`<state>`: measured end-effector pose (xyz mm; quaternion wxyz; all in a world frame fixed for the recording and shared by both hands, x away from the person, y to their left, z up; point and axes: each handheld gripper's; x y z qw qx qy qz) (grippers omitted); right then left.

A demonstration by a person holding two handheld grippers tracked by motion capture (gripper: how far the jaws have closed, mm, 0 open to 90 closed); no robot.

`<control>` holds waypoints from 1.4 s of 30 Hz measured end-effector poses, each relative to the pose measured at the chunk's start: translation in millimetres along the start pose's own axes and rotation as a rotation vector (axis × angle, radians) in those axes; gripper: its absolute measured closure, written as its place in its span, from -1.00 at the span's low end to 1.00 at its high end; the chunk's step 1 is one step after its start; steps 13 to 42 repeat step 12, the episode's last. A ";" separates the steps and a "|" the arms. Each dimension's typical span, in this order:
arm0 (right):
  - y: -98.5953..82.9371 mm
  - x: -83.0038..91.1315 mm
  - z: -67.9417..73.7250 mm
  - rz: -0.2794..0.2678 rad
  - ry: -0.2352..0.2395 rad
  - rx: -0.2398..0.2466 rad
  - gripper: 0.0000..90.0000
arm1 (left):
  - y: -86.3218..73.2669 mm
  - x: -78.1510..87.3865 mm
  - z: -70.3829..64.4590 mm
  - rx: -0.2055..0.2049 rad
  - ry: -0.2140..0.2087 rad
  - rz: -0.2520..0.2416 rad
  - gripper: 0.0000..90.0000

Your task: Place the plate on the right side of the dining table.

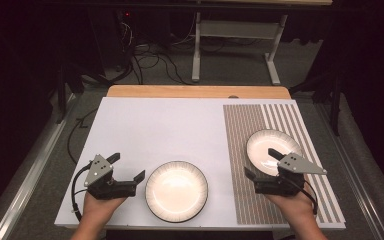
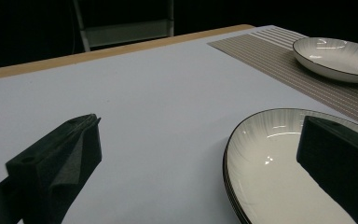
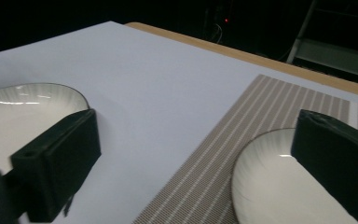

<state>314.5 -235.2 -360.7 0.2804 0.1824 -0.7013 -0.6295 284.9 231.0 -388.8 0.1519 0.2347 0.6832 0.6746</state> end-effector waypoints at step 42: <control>-7.8 -1.8 16.6 -0.010 0.044 0.034 -0.99 | 2.6 2.6 -9.2 -0.015 -0.020 -0.023 -1.00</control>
Point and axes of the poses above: each handheld gripper's, and its own axes: x roughly backward along the jaws, y roughly out of its top, z roughly to its left, and after that the axes turned 13 degrees about -z, right-handed
